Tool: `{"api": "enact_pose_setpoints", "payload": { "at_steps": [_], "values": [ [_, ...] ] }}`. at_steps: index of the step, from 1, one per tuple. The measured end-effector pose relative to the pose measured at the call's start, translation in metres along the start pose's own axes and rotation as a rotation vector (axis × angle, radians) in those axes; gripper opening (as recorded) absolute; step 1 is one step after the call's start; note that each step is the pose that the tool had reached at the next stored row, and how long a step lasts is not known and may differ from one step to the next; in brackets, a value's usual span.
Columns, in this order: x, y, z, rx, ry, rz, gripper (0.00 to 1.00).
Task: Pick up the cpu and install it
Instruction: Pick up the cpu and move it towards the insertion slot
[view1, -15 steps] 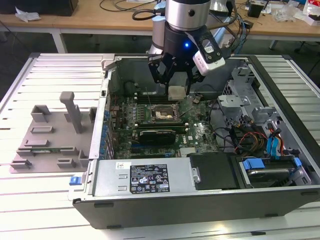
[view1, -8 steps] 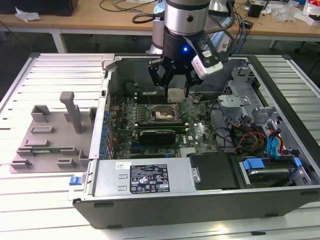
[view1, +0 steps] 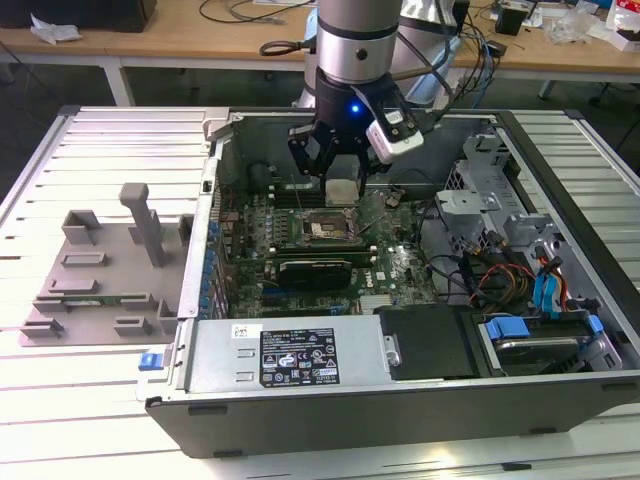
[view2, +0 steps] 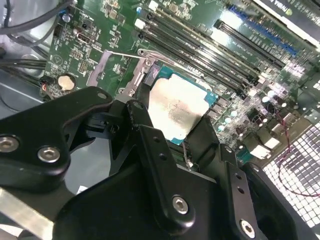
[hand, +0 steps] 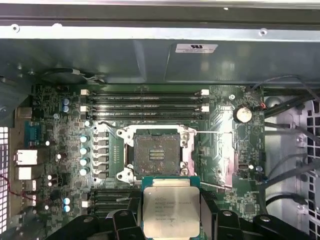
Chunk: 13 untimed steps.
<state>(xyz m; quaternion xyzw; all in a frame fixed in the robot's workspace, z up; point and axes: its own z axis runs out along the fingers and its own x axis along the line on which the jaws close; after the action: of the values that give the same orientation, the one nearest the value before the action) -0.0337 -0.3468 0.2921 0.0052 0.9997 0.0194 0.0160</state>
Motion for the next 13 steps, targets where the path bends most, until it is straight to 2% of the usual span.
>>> {"api": "enact_pose_setpoints", "payload": {
  "at_steps": [4,6,8,10,13],
  "values": [
    [0.0016,0.007,0.0061,-0.0001,0.0,0.0,0.55],
    [0.0034,0.0128,0.0115,-0.0001,0.0,0.0,0.55],
    [0.0048,0.0145,0.0143,-0.0001,-0.0001,0.0,0.55],
    [0.0109,0.0149,0.0215,0.0,0.0,0.0,0.55],
    [0.0112,0.015,0.0291,0.0,0.0,0.0,0.55]
  ]
}}
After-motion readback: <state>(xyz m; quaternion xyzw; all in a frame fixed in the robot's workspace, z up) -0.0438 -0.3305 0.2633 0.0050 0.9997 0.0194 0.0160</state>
